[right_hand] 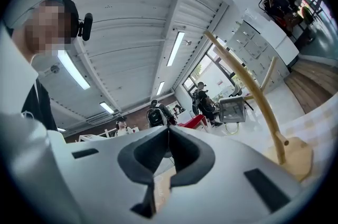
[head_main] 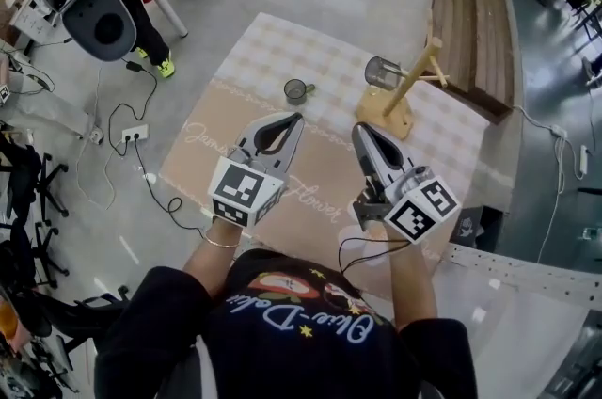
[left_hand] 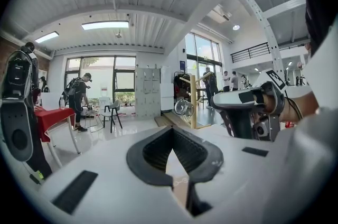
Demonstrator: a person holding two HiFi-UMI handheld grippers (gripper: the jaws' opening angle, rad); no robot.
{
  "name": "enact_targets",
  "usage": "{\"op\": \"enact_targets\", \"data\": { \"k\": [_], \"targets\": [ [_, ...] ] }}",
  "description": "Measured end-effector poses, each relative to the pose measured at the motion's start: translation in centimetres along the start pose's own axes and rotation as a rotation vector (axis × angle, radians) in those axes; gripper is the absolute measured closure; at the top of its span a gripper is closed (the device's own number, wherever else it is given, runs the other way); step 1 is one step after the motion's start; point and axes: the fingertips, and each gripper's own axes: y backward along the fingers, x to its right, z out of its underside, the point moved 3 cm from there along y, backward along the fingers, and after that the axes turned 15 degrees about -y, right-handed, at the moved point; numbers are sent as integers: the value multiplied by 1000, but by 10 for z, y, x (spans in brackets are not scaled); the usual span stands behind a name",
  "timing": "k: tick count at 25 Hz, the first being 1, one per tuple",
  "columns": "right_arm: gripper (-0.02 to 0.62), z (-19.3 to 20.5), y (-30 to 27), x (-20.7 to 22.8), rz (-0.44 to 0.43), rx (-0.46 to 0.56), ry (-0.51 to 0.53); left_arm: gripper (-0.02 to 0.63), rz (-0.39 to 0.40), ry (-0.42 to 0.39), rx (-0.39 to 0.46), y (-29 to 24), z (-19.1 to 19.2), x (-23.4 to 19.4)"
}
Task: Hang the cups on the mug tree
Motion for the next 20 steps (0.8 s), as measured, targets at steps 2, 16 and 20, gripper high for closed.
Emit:
{"op": "enact_targets", "data": {
  "k": [2,16,20],
  "targets": [
    [584,3,-1,2,-11,-11,-6,603,-1,-7,-7,3,1,4],
    [522,38,-37,3,4,-72,-20,603,50,-1,0,-4,23,-21],
    [528,45,-53,9,47,-76,5,603,88,5,-1,-10,31,-36]
  ]
}}
